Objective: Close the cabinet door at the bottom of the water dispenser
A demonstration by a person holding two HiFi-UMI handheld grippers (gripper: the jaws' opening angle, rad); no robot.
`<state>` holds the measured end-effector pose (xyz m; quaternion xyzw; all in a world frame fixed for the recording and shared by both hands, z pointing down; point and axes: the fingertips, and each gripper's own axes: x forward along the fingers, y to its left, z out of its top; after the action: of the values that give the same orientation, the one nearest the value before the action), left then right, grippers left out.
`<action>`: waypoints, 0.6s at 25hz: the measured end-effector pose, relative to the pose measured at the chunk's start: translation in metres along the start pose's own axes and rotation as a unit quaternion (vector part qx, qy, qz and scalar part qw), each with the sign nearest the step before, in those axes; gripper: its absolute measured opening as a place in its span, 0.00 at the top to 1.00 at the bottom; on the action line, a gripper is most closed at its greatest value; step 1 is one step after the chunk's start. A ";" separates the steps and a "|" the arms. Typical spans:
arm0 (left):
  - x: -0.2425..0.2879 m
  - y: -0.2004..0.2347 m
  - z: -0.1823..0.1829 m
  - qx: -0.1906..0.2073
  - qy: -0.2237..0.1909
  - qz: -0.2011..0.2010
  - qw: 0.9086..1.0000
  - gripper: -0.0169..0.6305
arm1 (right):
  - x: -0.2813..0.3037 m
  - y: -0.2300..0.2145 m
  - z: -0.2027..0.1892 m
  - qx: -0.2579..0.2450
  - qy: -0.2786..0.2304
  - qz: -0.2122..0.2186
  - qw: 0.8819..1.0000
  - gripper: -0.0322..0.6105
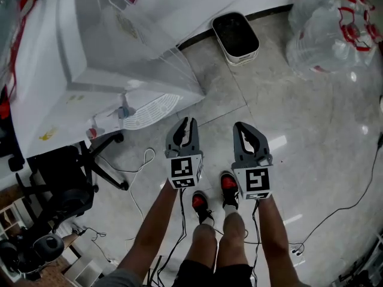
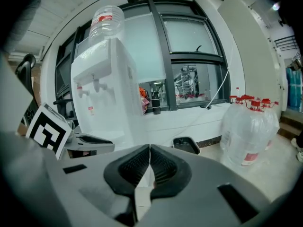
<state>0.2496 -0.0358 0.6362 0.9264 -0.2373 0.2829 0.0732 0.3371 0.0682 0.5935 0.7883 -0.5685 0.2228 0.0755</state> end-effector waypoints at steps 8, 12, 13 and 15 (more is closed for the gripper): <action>-0.070 -0.002 0.073 -0.023 -0.025 0.000 0.999 0.85 | -0.035 0.031 0.078 -0.014 -0.012 0.014 1.000 0.92; -0.103 0.003 0.117 -0.035 -0.044 0.004 0.998 0.85 | -0.047 0.051 0.126 -0.028 -0.022 0.030 0.999 0.92; -0.112 0.003 0.126 -0.037 -0.046 0.005 0.998 0.85 | -0.051 0.056 0.136 -0.031 -0.023 0.035 0.999 0.92; -0.132 0.006 0.142 -0.040 -0.050 0.011 0.998 0.85 | -0.061 0.070 0.158 -0.036 -0.027 0.046 0.998 0.92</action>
<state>0.2199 -0.0266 0.4447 0.9330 -0.2621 0.2276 0.0948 0.2987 0.0382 0.4174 0.7641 -0.6134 0.1841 0.0779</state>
